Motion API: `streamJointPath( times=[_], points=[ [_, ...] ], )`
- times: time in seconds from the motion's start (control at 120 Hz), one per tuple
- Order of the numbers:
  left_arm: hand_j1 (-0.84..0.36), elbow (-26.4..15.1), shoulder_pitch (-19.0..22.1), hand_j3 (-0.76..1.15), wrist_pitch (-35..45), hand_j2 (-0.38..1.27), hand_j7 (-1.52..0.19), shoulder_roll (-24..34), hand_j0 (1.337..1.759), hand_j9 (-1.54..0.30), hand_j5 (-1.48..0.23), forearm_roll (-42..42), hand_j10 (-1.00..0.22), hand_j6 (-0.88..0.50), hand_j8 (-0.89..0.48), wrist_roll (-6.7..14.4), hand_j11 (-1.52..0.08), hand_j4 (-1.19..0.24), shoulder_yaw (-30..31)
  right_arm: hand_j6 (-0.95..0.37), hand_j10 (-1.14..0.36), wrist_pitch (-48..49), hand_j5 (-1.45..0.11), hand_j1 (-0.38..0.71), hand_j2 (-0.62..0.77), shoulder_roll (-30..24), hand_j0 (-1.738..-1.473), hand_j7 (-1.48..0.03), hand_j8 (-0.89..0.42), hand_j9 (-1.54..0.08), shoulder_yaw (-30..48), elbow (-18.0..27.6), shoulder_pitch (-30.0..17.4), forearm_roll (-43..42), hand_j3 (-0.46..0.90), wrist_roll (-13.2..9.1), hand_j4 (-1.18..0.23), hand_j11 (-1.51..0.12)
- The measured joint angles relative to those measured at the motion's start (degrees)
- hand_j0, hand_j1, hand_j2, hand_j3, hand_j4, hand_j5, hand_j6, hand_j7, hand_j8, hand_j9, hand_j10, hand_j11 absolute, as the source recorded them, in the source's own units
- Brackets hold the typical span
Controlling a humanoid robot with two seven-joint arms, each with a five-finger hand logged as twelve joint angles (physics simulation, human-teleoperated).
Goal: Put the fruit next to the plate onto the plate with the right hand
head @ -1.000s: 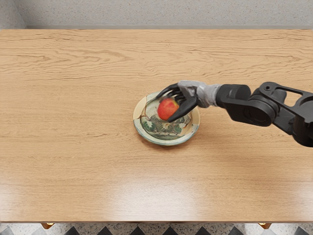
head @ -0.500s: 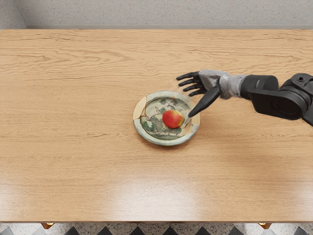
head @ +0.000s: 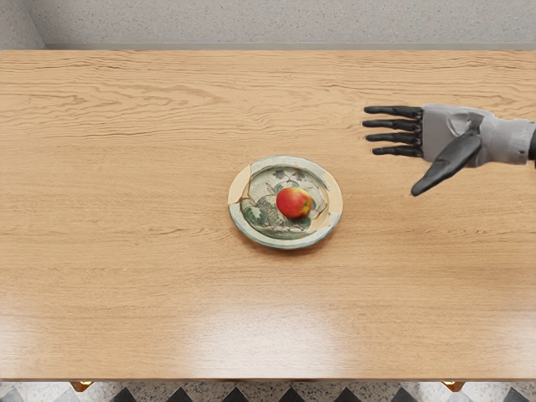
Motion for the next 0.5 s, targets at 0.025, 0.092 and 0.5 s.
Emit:
streamJointPath(
  times=[0.025,0.092,0.5],
  points=[
    [0.07,0.0,0.0,0.00,0.0,0.05,-0.30,0.0,1.658,-0.30,-0.30,0.0,-0.23,-0.23,-0.23,0.0,-0.30,-0.23,0.0,-0.05,-0.05,0.2,-0.07,-0.29,-0.01,-0.4,-1.658,-0.07,-0.05,-0.07,0.0,0.0,-0.3,0.6,0.00,0.0,-0.05,-0.07],
    [0.07,0.0,0.0,0.00,0.0,0.05,-0.30,0.0,1.658,-0.30,-0.30,0.0,-0.23,-0.23,-0.23,0.0,-0.30,-0.23,0.0,-0.05,-0.05,0.4,-0.07,-0.29,-0.01,-1.6,-1.658,-0.07,-0.05,-0.07,0.0,0.0,-0.9,1.8,0.00,0.0,-0.05,-0.07],
    [0.07,0.0,0.0,0.00,0.0,0.05,-0.30,0.0,1.658,-0.30,-0.30,0.0,-0.23,-0.23,-0.23,0.0,-0.30,-0.23,0.0,-0.04,-0.04,0.7,-0.05,-0.30,-0.01,-2.9,-1.658,-0.05,-0.04,-0.05,-0.2,0.2,-2.1,3.9,0.00,-0.1,-0.04,-0.05]
  ],
)
